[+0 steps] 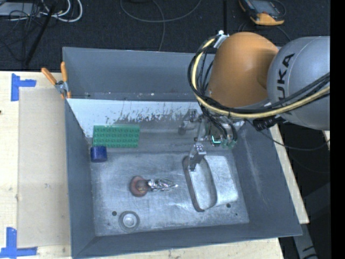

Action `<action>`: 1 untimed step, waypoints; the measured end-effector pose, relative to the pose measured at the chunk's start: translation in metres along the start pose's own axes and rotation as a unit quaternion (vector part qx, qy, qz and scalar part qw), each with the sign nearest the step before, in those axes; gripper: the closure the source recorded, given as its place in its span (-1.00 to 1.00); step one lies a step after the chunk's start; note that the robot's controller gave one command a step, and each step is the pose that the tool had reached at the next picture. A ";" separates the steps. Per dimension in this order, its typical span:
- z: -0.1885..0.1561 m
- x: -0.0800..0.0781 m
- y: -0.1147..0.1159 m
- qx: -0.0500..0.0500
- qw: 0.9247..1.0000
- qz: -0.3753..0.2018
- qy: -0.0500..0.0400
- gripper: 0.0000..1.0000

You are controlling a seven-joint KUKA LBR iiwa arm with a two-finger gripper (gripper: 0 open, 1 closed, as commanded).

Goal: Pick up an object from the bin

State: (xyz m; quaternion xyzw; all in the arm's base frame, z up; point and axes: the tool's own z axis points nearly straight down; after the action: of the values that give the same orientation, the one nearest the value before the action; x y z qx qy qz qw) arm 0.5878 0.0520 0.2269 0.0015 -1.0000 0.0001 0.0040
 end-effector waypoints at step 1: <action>0.128 0.069 0.036 0.000 0.999 -0.044 0.002 -1.00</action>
Offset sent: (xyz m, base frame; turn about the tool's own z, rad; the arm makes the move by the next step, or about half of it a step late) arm -0.0665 0.0349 -0.1222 -0.0826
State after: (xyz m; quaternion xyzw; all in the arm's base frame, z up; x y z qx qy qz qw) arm 0.5174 0.0882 0.0994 0.0457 -0.9989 0.0000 0.0062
